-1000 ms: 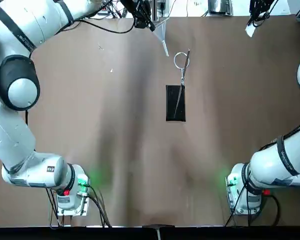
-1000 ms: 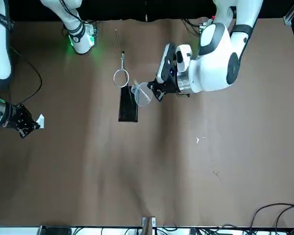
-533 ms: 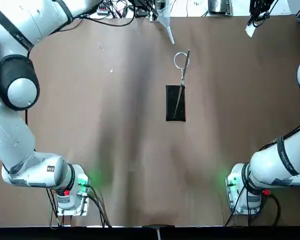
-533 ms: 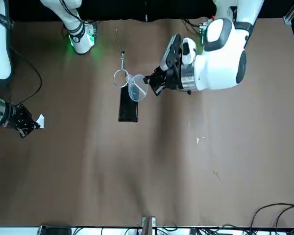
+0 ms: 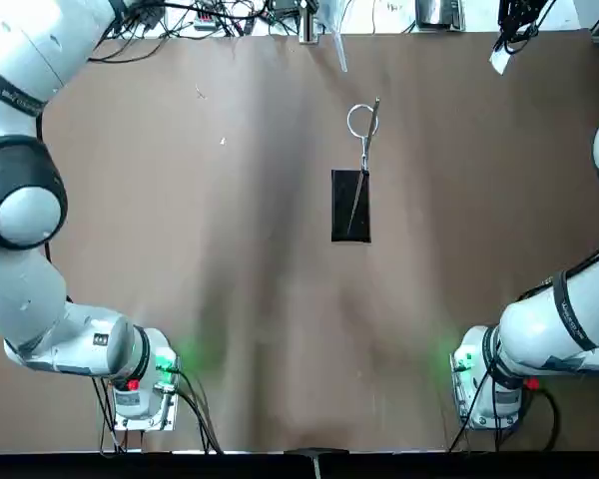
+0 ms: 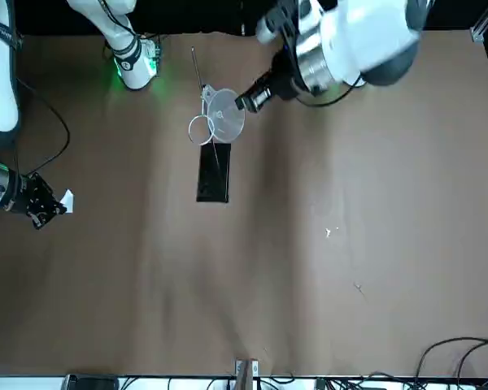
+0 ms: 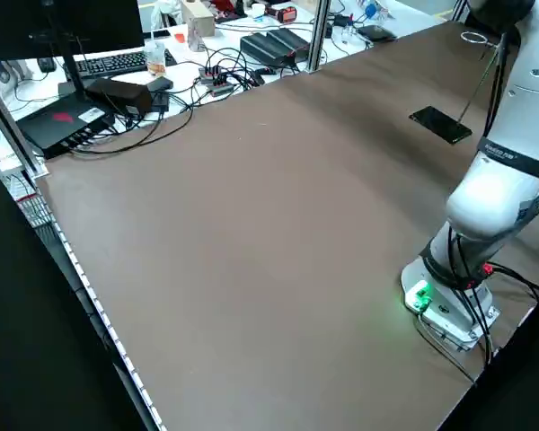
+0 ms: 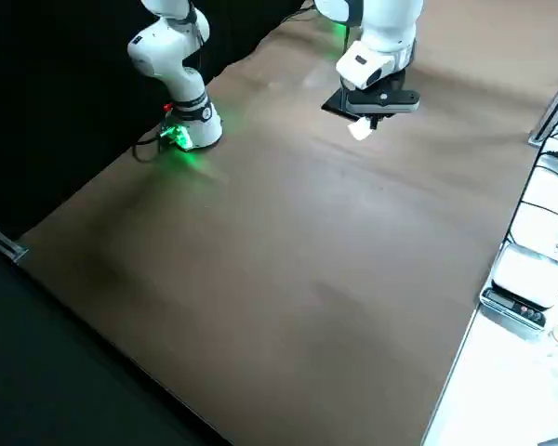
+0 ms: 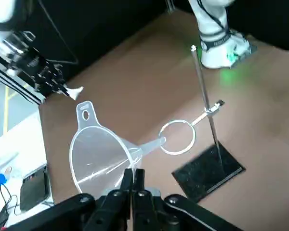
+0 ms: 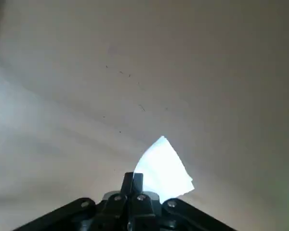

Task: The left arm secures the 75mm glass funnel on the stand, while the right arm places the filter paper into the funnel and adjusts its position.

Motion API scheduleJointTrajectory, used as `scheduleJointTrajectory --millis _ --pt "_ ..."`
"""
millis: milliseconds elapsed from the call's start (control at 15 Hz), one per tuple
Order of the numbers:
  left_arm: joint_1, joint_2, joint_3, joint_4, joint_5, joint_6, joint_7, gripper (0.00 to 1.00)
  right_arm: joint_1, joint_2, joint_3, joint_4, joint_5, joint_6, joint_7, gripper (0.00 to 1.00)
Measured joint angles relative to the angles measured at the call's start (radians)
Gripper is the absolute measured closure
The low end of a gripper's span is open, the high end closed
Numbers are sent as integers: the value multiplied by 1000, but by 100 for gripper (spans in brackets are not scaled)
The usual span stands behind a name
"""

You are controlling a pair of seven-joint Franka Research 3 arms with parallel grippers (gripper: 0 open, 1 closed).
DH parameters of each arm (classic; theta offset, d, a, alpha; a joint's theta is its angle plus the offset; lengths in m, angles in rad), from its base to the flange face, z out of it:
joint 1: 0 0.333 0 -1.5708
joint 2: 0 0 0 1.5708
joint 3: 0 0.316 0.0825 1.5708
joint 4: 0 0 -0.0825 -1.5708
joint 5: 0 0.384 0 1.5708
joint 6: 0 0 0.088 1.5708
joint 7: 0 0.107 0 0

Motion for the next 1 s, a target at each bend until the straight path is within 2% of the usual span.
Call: scheduleJointTrajectory --millis 133,667,1000 --pt "-36 -17 0 0 76 2 -46 97 0 0 0 0 0 0 0 99" --pt "-104 -40 0 -4 265 16 -145 97 0 0 0 0 0 0 0 99" --pt "-132 -15 1 -24 307 37 -163 97 0 0 0 0 0 0 0 99"
